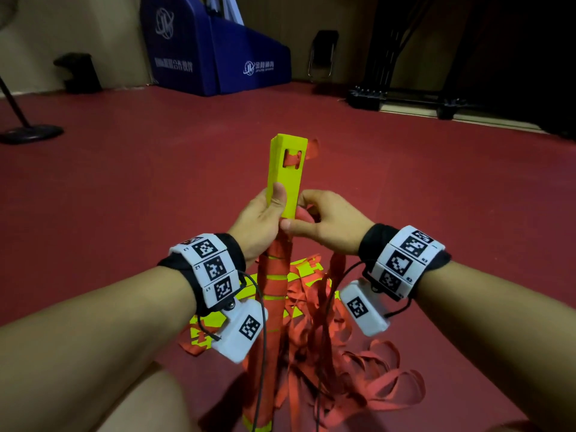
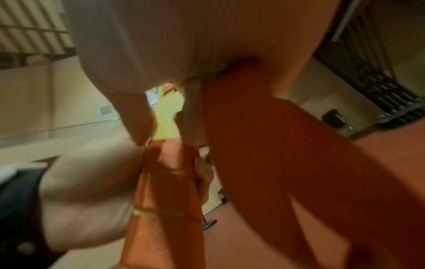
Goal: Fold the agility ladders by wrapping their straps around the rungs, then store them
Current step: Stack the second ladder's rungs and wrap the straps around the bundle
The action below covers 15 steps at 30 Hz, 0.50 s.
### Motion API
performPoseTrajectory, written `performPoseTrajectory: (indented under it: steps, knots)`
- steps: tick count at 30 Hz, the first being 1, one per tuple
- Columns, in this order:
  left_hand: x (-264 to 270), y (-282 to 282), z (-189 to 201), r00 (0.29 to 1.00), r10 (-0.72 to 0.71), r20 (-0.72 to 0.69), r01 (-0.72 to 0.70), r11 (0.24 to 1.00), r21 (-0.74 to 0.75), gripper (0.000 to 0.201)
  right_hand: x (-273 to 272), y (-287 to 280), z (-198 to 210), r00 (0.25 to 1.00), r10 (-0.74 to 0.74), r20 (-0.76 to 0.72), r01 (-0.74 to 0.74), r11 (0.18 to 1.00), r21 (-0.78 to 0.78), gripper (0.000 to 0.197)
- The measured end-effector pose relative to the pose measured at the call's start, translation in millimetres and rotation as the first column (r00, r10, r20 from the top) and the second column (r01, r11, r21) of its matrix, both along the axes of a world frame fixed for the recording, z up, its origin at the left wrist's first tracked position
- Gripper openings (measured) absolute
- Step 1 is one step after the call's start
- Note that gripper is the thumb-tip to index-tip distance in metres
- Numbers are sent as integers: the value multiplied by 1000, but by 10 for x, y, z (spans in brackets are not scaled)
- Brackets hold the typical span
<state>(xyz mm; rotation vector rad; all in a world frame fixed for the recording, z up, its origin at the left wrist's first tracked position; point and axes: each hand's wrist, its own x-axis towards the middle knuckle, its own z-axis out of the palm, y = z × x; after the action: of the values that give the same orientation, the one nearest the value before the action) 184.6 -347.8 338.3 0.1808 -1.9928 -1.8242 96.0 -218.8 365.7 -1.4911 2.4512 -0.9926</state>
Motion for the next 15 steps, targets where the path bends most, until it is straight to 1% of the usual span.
performPoseTrajectory:
  steps: [2,3,4,6,9,11,13,15]
  knots:
    - [-18,28,41,997,16,69,-25,992,126,78,10,-1,-7,997,-30,-66,29,1000,-8,59]
    - [-32,38,55,995,-15,96,-5,980,199,80,9,-1,-15,995,-47,-88,46,999,-13,64]
    - [-41,48,69,993,-61,101,33,965,260,78,4,-1,-21,992,-60,-107,59,998,-17,65]
    - [-43,60,75,990,-127,57,98,930,354,72,-16,-3,-31,988,-85,-129,82,996,-24,54]
    - [-66,49,56,993,-121,-2,109,890,443,55,-7,-14,-53,978,-143,-153,135,989,-60,45]
    - [-82,28,68,994,-104,-36,110,886,451,39,-20,-26,-58,975,-180,-132,170,982,-79,38]
    - [-92,-25,71,996,-83,-15,83,929,361,25,-95,-13,-53,982,-185,-46,178,977,-120,29]
    - [-76,-51,67,996,-86,8,81,961,266,20,-168,36,-35,991,-113,74,125,974,-192,30]
